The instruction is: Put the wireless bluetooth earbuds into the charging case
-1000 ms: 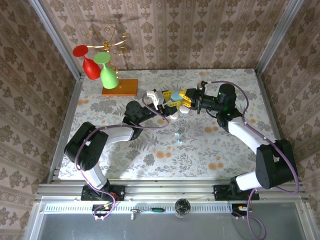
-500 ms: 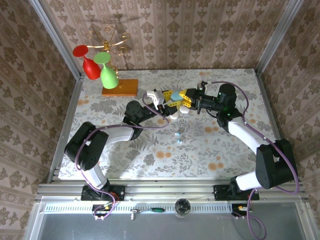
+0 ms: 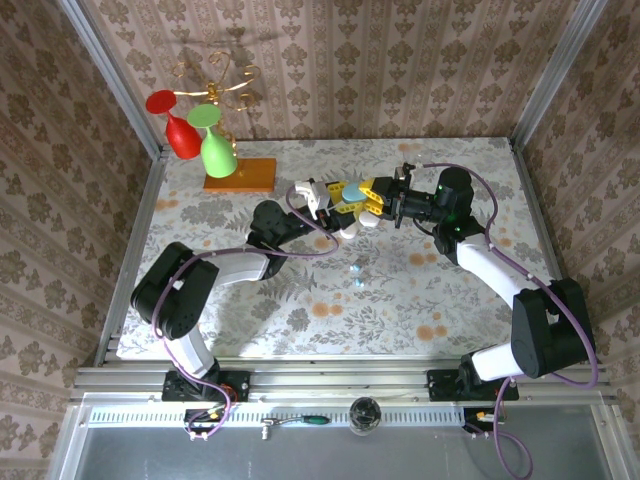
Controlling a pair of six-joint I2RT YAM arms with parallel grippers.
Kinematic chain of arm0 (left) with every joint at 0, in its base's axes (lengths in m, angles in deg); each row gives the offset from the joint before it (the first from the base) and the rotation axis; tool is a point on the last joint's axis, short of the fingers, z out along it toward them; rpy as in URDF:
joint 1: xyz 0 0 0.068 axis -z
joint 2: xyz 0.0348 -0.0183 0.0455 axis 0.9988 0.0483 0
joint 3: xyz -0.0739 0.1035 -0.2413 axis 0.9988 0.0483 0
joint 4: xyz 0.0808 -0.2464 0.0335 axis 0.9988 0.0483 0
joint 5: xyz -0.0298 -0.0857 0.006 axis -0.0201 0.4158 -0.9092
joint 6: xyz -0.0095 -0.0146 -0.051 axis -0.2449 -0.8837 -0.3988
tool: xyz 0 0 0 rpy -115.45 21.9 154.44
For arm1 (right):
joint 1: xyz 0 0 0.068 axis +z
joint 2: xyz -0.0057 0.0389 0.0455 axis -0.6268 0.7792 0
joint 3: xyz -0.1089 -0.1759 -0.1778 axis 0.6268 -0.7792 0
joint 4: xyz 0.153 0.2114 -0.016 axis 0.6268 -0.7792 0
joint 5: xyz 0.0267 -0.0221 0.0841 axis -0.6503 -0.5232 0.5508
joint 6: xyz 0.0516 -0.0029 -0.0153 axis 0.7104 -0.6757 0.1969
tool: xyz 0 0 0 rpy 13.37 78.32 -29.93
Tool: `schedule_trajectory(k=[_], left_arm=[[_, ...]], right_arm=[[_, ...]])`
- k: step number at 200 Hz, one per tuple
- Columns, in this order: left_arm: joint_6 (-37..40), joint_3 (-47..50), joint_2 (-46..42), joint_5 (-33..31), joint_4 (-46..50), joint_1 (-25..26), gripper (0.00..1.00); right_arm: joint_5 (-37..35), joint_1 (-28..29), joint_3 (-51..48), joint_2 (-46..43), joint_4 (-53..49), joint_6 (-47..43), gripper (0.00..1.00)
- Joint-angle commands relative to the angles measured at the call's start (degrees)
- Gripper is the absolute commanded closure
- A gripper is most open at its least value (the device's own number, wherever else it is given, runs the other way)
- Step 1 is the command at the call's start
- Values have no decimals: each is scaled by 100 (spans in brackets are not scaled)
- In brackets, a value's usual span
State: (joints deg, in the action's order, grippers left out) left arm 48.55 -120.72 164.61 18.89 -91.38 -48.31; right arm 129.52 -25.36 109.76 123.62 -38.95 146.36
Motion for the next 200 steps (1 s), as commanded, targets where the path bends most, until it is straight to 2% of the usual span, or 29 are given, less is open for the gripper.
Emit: schedule_trajectory(k=[1,27,37,56,89,112,133,144,167,181,200], left_arm=[[49,-142,57,312,-170,73,59],[-11,-167,54,326,-172,79,65],[-30,-176,45,361,-164,73,67],[-80,-167,1,420,-167,79,71],[-232,-108,-58,544,-162,22,71],[-351,-19,-147,684,-146,-39,71],[-603,39,-217,1099,-137,-154,71],[-735,63,-244,1363,-136,-214,71],[-958,114,-281,1893,-136,-270,71],[-1099,112,-280,2079,-136,-280,72],[-1073,157,-290,2125,-133,-264,71]], right_arm=[[62,39,-71,-112,294,42,99],[66,35,-85,-112,264,24,98],[45,36,-93,-112,246,3,94],[6,32,-89,-112,131,-86,74],[-111,-33,-64,-289,-102,-374,42],[-206,-148,-11,-436,-714,-1067,28],[-87,-363,176,-637,-1569,-2454,22],[-145,-454,384,-822,-2528,-3852,21],[-814,-394,1065,-1181,-4818,-6773,20],[-1167,-252,1351,-1348,-5760,-7961,19],[-1641,136,1490,-1570,-6301,-9044,18]])
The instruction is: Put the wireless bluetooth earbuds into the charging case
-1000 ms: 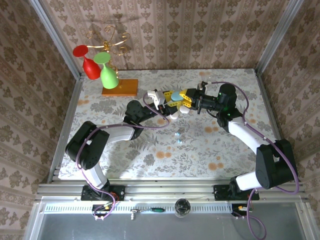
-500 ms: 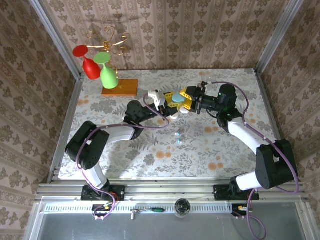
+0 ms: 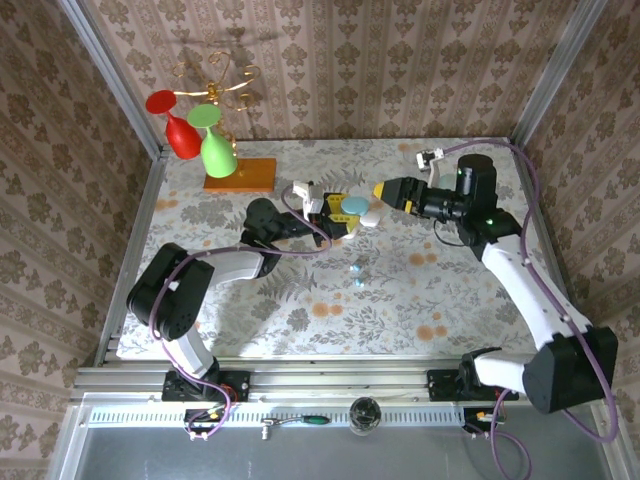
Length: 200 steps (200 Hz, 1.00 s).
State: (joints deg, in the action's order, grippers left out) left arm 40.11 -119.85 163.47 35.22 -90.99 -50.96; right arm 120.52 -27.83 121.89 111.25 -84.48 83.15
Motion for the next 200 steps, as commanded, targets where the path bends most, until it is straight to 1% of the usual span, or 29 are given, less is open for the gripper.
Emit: schedule_trajectory(k=[1,14,25,31,44,74,110,145,200], left_arm=[[-228,65,-176,498,-174,2,71],[-260,43,-126,530,-177,11,70],[-278,-5,-89,593,-176,26,70],[-293,-22,-71,606,-176,39,71],[-297,-24,-85,600,-170,76,71],[-231,25,-143,529,-170,152,71],[-227,53,-167,552,-176,183,72],[-123,175,-241,461,-174,195,72],[-13,237,-257,428,-176,189,72]], right_arm=[[-750,416,279,-342,-1769,-2772,18],[-1101,810,324,-442,-1944,-3357,15],[-1753,1161,316,-530,-1876,-3759,12],[-1962,1278,283,-568,-1808,-3875,11],[-2091,1401,270,-584,-1686,-4042,11],[-2345,1408,315,-447,-1584,-4104,11],[-2479,1407,415,-187,-1436,-4080,12],[-2967,1379,455,-167,-1244,-3885,15],[-2975,1181,506,-146,-1032,-3387,18]])
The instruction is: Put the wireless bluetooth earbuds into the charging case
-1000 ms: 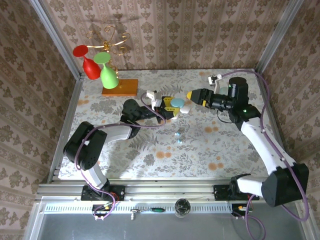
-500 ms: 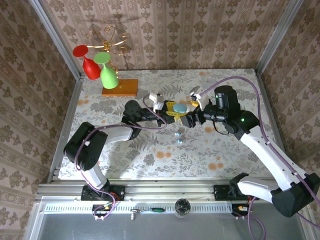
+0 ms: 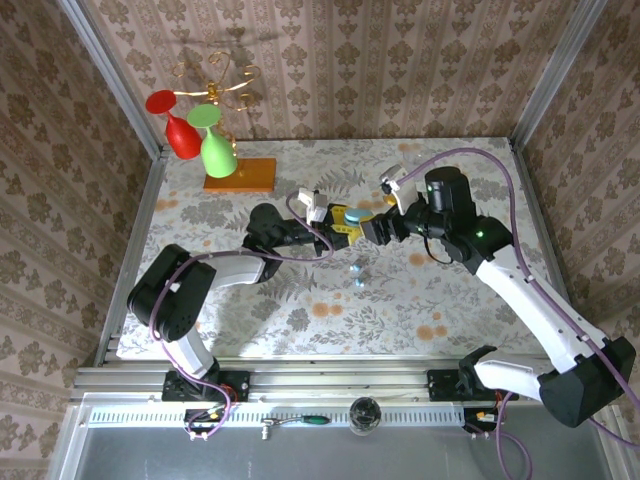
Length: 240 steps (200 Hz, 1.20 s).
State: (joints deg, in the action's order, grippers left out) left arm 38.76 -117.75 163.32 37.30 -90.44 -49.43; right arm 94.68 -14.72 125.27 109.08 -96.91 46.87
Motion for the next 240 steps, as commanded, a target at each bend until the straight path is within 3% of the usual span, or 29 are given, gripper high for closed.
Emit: schedule_trajectory(k=[1,92,159,198,240], left_arm=[[122,28,-241,223,-230,40,72],[70,111,-380,351,-230,10,72],[-53,151,-422,280,-228,-110,72],[3,212,-432,173,-230,-172,73],[92,392,-545,118,-230,-554,73]], right_arm=[[-387,-132,169,73,215,247,18],[593,-207,556,507,-183,-116,23],[1507,-519,137,-50,248,-87,15],[1378,-657,-69,-284,389,283,16],[-271,-802,-670,-338,236,1942,24]])
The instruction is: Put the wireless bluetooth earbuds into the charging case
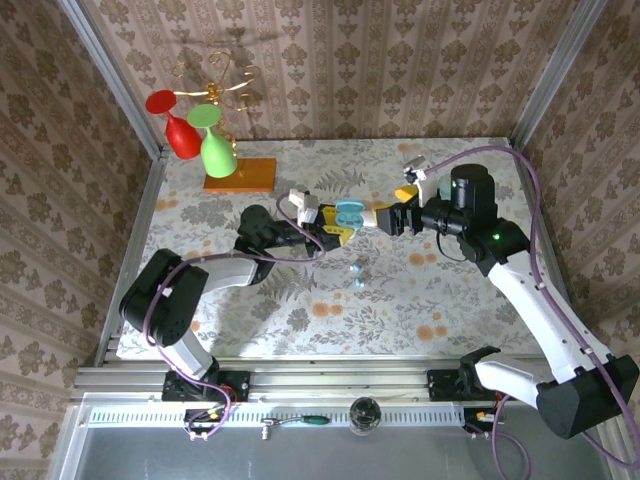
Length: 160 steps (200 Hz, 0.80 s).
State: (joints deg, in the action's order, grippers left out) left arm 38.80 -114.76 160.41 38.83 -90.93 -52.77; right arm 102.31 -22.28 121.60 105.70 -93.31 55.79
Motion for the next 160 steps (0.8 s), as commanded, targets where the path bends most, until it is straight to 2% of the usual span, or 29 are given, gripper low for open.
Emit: schedule_trajectory(k=[1,32,65,96,110,124,160], left_arm=[[88,95,-260,-38,-182,-224,73],[188,222,-386,-78,-182,-465,73],[199,373,-568,-68,-176,-714,73],[186,509,-721,-46,-173,-791,73],[207,560,-757,-46,-173,-1010,73],[228,615,-796,-86,-173,-1080,73],[334,734,-883,-78,-174,-1506,73]], right_arm=[[-1072,-50,-327,10,-137,1080,24],[-1189,84,-906,354,-115,1739,27],[-572,150,-1297,1275,262,2502,37],[-332,535,-1344,2184,428,2909,45],[-338,752,-1320,2478,441,2968,47],[-645,983,-1132,2711,183,2965,49],[-2381,1708,-758,2946,-528,2976,51]])
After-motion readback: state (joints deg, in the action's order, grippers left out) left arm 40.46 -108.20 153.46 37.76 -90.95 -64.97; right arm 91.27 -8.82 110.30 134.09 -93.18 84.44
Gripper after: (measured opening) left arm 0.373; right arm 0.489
